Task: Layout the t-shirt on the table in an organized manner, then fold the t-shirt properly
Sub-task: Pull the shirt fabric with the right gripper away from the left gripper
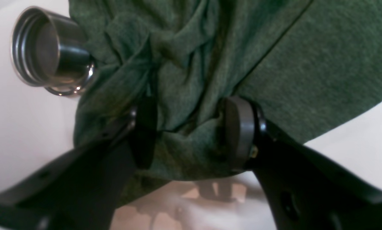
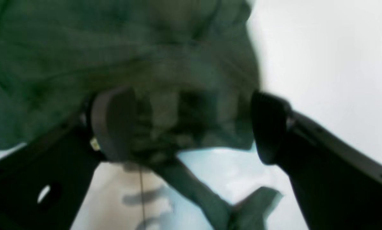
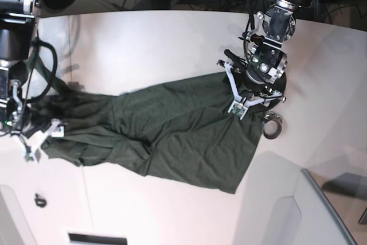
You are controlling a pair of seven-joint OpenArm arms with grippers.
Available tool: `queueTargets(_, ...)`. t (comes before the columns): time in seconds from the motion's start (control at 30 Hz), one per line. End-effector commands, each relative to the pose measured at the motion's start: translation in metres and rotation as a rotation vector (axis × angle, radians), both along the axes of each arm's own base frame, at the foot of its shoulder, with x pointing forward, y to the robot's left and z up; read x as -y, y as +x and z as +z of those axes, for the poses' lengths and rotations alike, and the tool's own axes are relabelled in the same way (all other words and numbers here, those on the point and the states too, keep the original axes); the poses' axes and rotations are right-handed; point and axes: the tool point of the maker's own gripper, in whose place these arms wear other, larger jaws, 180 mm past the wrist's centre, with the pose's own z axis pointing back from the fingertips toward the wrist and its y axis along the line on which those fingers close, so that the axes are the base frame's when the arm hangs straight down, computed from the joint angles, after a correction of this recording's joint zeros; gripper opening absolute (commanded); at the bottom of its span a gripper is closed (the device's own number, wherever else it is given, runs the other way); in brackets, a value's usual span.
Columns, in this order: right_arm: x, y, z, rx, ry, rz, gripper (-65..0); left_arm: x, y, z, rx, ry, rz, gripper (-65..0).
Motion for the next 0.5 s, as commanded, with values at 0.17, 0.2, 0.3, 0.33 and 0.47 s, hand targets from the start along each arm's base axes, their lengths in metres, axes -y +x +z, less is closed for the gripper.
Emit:
queueTargets(0.17, 0.015, 0.014, -0.005, 0.056, 0.010, -0.045, -12.8, 0.004, 0.014, 0.012, 0.050, -0.007, 0.001, -33.1)
queueTargets(0.2, 0.015, 0.013, -0.007, 0.052, 0.012, -0.047, -12.8, 0.003, 0.014, 0.013, 0.050, -0.007, 0.002, -33.1)
queueTargets(0.3, 0.015, 0.011, -0.008, 0.044, 0.012, -0.048, -12.9, 0.002, 0.014, 0.012, 0.050, -0.007, 0.007, -33.1)
queueTargets(0.33, 0.015, 0.010, -0.009, 0.043, 0.012, -0.048, -13.7, 0.002, 0.013, 0.011, 0.046, -0.006, 0.007, -33.1)
queueTargets(0.47, 0.015, 0.002, -0.015, 0.012, 0.012, -0.049, -19.1, 0.000, 0.011, 0.010, 0.040, -0.003, 0.007, -33.1)
